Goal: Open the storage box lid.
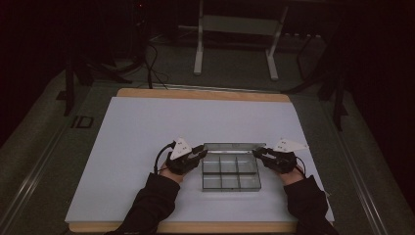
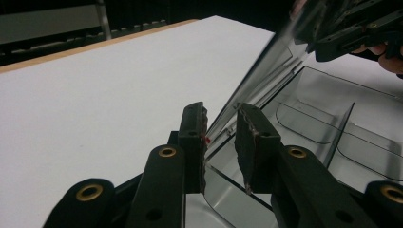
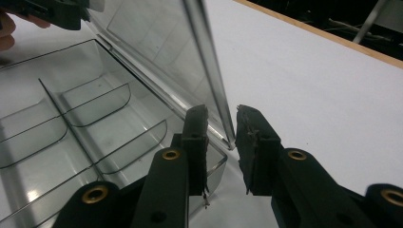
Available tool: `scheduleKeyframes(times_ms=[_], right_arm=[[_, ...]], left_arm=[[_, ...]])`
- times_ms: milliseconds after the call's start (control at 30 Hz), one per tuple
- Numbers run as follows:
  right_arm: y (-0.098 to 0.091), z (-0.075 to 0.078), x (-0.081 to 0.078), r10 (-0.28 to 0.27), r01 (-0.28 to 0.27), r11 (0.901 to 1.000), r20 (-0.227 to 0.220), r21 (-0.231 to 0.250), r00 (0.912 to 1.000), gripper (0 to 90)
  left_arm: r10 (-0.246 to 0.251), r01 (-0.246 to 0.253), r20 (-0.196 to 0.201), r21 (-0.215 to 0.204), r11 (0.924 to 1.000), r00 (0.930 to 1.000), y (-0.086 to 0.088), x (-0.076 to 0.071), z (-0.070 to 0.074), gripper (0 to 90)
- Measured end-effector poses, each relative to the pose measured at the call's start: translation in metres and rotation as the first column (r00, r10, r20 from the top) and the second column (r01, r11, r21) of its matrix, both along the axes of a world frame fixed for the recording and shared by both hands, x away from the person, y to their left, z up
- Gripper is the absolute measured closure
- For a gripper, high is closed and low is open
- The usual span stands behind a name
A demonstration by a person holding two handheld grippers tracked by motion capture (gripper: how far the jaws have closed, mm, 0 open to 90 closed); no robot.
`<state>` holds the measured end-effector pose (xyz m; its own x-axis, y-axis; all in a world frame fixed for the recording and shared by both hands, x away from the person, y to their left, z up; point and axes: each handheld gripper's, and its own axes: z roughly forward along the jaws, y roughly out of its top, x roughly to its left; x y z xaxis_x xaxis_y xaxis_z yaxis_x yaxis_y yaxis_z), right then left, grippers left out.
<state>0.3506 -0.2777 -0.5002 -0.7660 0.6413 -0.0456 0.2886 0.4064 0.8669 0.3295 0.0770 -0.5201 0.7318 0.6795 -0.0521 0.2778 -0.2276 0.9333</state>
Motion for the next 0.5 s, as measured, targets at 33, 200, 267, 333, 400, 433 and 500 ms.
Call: scheduleKeyframes(times_ms=[33,200,267,333,400,433,500], right_arm=[[0.0003,0.0002,0.0004,-0.003,0.003,1.0000,-0.001,0.001,1.0000,74.3],[0.0024,0.0008,0.0019,-0.030,0.030,0.9995,-0.006,0.007,0.9995,76.0],[0.0034,0.0012,0.0027,-0.039,0.039,0.9992,-0.004,0.006,0.9992,76.9],[0.0045,0.0016,0.0033,-0.054,0.054,0.9985,-0.001,0.012,0.9985,77.9],[0.0058,0.0016,0.0046,-0.067,0.068,0.9976,-0.005,0.018,0.9977,77.7],[0.0058,0.0016,0.0046,-0.067,0.068,0.9976,-0.005,0.018,0.9977,77.7],[0.0068,0.0013,0.0058,-0.082,0.082,0.9964,-0.014,0.023,0.9966,77.6]], left_arm=[[0.003,-0.003,0.001,-0.002,1.0000,1.0000,-0.0007,0.0004,0.0001,74.4],[0.029,-0.029,0.003,-0.003,0.9996,0.9996,-0.0052,0.0023,0.0004,74.3],[0.040,-0.040,0.005,-0.003,0.9992,0.9992,-0.0061,0.0030,0.0006,75.5],[0.050,-0.050,0.004,-0.005,0.9987,0.9987,-0.0066,0.0037,0.0005,75.5],[0.058,-0.058,0.002,-0.004,0.9983,0.9983,-0.0070,0.0045,0.0003,75.8],[0.058,-0.058,0.002,-0.004,0.9983,0.9983,-0.0070,0.0045,0.0003,75.8],[0.071,-0.071,0.002,-0.003,0.9974,0.9974,-0.0075,0.0056,-0.0001,76.6]])
